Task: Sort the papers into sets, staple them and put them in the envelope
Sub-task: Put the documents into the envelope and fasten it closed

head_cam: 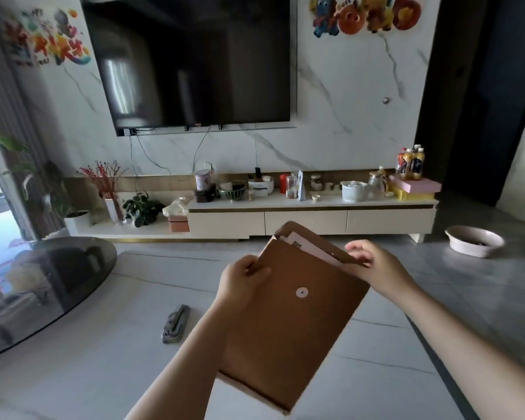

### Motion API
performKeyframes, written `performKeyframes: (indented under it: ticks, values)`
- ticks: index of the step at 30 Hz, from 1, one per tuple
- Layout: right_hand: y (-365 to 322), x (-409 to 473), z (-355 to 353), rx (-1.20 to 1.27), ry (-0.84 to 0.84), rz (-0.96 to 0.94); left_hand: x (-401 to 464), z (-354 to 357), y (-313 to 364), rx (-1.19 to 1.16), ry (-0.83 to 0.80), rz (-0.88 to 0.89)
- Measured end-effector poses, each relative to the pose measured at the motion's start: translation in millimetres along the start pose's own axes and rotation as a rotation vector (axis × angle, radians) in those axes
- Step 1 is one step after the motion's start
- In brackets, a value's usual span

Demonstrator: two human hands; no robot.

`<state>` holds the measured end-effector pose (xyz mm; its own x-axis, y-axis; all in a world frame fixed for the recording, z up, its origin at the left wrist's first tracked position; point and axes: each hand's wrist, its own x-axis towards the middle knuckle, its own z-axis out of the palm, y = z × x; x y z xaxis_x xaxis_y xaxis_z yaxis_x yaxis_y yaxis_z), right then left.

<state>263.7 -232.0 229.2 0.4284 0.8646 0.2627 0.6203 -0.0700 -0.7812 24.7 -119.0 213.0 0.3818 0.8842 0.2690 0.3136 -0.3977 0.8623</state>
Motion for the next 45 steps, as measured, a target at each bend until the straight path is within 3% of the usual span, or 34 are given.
performKeyframes:
  ticks: [5, 9, 13, 17, 24, 32, 36, 41, 45]
  values:
    - [19.4, -22.0, 15.0, 0.299, 0.008, 0.197, -18.3, -20.4, -13.3, -0.321, 0.022, -0.13]
    - [18.2, -25.8, 45.1, 0.51, -0.013, 0.185, -30.1, -13.1, -20.0, -0.474, 0.036, -0.177]
    - [14.2, -21.6, 54.7, 0.491, 0.037, 0.147, -35.8, -3.8, -30.6, -0.533, 0.041, -0.233]
    - [24.3, -27.3, 65.4, 0.511, -0.022, 0.155, -38.1, 3.0, -46.5, -0.511, 0.033, -0.287]
    - [36.3, -19.3, 76.2, 0.472, 0.054, 0.167, -26.7, 2.7, -55.1, -0.494, 0.048, -0.276]
    - [34.8, -10.2, 77.2, 0.503, 0.1, 0.129, -12.3, -5.7, -41.4, -0.643, 0.015, -0.26]
    - [32.4, -8.5, 77.0, 0.483, 0.111, 0.103, -1.8, 1.1, -35.4, -0.54, 0.137, -0.375]
    - [39.4, -6.6, 80.1, 0.516, 0.084, 0.153, 6.2, 16.5, -46.5, -0.381, 0.266, -0.28]
    - [49.4, 8.5, 74.0, 0.581, 0.051, 0.201, 20.8, 28.0, -53.9, -0.348, 0.266, -0.268]
